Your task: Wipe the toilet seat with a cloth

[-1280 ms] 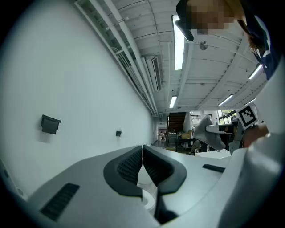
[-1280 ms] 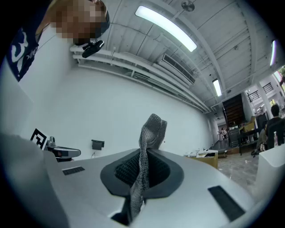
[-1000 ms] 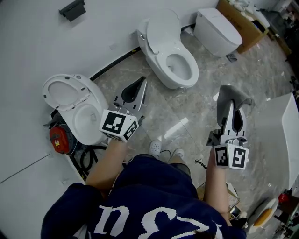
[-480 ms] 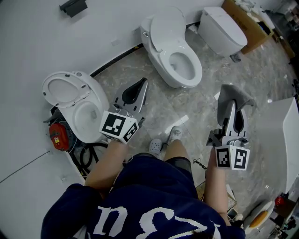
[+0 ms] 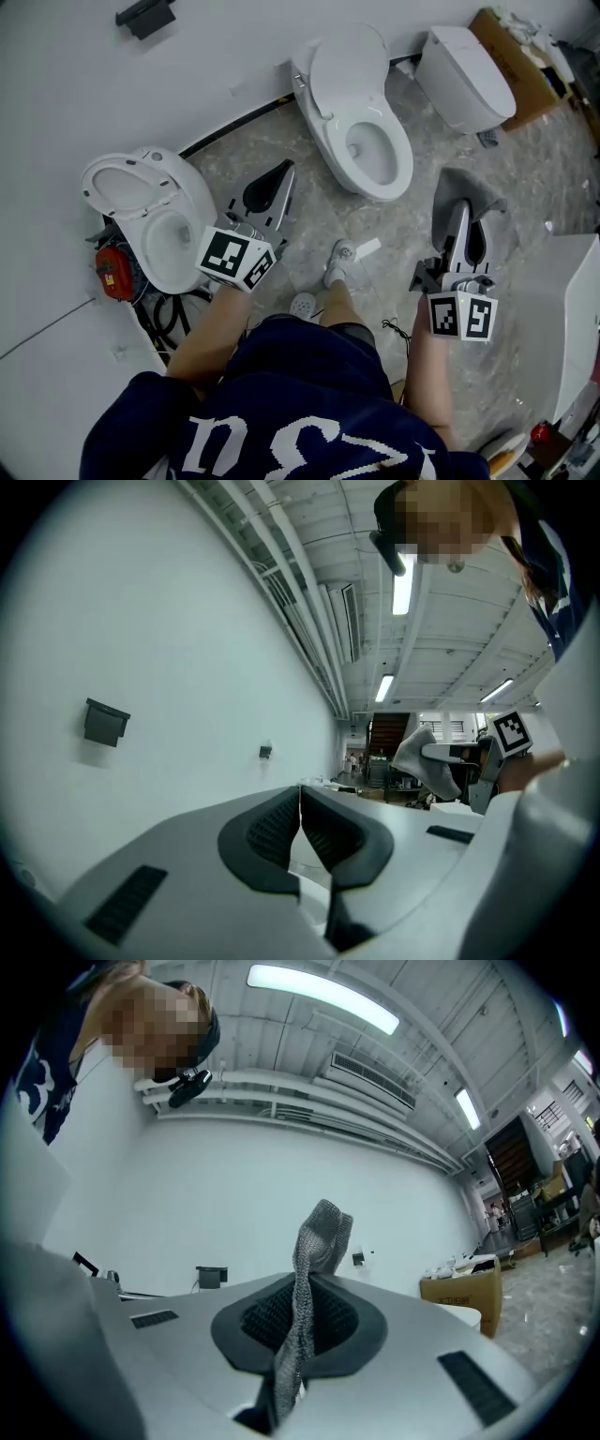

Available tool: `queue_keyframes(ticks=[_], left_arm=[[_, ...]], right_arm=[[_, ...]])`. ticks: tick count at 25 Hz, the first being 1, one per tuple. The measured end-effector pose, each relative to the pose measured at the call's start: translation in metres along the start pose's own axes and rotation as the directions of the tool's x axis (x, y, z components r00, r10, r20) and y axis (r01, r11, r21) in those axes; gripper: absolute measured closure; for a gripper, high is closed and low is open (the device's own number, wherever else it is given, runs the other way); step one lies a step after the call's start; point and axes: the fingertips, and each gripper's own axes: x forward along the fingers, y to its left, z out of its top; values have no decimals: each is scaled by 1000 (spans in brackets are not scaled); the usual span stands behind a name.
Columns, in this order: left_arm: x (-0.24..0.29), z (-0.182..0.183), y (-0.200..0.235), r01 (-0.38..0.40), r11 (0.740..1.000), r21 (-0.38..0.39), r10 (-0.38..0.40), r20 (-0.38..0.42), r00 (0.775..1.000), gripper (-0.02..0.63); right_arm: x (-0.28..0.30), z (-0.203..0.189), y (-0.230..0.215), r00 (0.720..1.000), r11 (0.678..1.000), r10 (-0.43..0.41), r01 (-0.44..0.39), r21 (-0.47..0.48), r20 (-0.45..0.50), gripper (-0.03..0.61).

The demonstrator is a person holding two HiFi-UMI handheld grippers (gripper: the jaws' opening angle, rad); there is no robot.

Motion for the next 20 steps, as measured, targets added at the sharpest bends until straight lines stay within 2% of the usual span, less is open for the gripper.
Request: queue_keyframes(ticks=[7,11,14,20], left_arm=[[112,3,10,13,999,46,-12,-18,1000,591],[165,5,18,-1,999,38,2,-17,1000,591],[195,1,31,-22,999,27,22,-19,1000,591],[250,-16,75,-33,999,2,33,-50,998,591]], right_arm=[[111,-3,-65,997,997,81,-81,4,-15,551],[168,2,-101,994,994,109,-108,14,-9,551],[200,-5,-121,994,994,108,-108,26,-12,549],[260,-42,-144,994,995,85,-81,62,-63,549]])
